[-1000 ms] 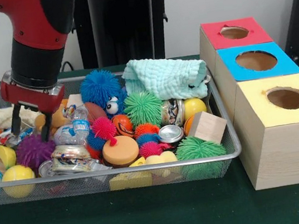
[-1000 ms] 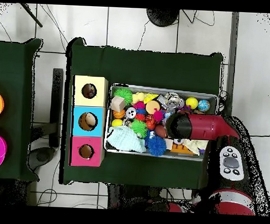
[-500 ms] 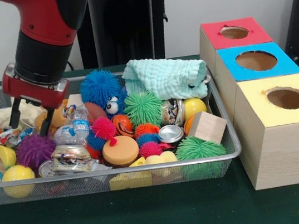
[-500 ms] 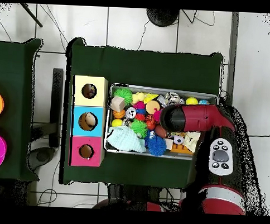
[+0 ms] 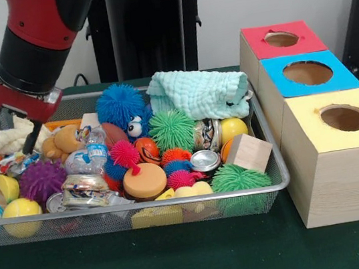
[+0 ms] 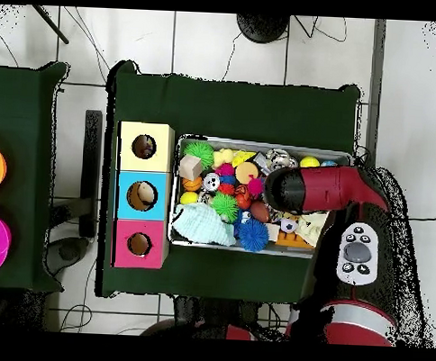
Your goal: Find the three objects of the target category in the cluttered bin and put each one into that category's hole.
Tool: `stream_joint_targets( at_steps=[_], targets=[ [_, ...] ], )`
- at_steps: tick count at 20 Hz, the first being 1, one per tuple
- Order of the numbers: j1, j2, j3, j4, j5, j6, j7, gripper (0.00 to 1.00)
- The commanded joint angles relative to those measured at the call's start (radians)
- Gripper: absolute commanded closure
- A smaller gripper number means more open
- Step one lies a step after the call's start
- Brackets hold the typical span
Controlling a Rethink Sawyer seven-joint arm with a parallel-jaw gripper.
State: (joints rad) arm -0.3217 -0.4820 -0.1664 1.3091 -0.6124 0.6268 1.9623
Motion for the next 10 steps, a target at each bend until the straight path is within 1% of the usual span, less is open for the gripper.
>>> stream_joint_targets(
  at_steps=[1, 6, 10],
  targets=[
    [-0.017, 0.084, 0.016, -0.027, -0.046, 0.066, -0.046, 0.0],
    [-0.031, 0.117, 0.008, 0.015, -0.019, 0.047, 0.006, 0.0],
    [-0.055, 0.154, 0.01, 0.012, 0.001, 0.046, 0.014, 0.0]
  ],
)
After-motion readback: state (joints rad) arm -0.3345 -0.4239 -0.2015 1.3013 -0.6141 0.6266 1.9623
